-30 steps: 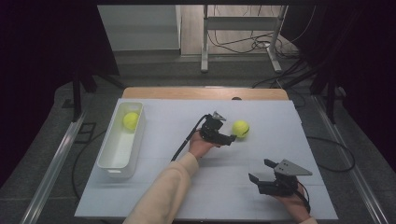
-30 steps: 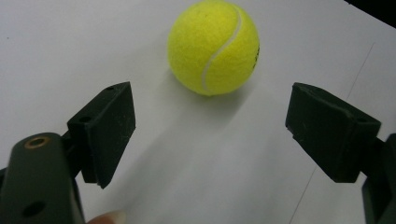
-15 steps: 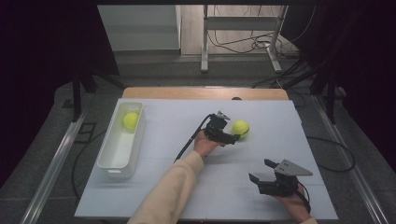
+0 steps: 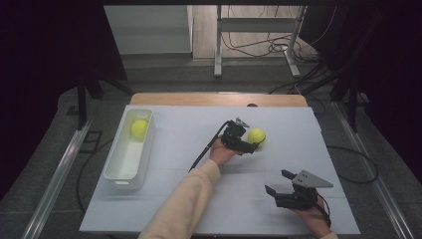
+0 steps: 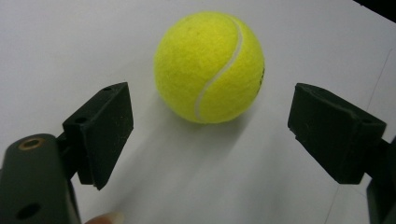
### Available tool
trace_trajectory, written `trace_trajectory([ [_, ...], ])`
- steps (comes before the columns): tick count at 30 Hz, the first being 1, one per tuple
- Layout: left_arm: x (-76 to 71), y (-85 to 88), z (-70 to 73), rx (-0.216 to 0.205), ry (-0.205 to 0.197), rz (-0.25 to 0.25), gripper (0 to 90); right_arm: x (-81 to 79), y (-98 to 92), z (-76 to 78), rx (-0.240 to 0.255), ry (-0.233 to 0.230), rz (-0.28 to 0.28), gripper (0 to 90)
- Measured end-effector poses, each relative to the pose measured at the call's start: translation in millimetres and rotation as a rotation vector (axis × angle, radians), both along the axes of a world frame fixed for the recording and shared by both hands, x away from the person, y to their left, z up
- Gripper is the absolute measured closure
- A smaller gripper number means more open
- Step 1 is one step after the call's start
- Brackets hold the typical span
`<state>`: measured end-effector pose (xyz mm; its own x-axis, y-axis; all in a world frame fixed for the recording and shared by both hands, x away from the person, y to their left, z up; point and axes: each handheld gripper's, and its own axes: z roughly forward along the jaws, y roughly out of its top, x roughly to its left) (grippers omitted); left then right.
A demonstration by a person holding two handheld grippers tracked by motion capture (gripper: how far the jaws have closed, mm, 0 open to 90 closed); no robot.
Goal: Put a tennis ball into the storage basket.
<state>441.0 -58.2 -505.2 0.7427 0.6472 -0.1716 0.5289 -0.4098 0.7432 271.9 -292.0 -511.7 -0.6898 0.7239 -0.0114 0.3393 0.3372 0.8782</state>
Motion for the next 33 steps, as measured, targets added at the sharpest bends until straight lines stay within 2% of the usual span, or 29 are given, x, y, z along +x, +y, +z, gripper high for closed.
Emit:
trace_trajectory([
  [33, 14.3, -16.3, -4.6, 0.01, 0.013, 0.008, 15.0, 0.1, -2.1, -0.1, 0.008, 0.004, -0.005, 16.4],
])
